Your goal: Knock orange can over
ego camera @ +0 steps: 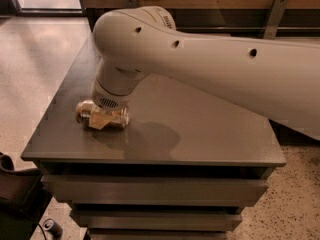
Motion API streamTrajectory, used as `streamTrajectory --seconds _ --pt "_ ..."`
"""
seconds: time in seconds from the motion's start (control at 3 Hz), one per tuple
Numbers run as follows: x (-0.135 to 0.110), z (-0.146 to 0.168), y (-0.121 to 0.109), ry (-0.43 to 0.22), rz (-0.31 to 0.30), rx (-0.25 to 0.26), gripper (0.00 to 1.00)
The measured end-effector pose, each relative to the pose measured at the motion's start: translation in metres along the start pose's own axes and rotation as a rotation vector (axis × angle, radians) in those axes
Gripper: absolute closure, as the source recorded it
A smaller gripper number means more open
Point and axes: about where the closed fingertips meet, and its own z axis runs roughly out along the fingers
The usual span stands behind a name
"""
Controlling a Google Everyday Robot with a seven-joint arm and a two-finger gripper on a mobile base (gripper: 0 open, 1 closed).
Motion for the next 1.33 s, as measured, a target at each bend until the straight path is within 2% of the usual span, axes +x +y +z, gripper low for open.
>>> streamTrajectory --seconds 0.67,1.0,1.33 --pt "-0.0014 -0.0006 0.0012 0.000 -0.004 0.000 0.12" --pt "-0.0020 -0.0008 0.0018 0.000 -0.006 0.000 0.00" --pt "-0.0020 -0.0008 0.0018 0.000 -0.006 0.000 0.00"
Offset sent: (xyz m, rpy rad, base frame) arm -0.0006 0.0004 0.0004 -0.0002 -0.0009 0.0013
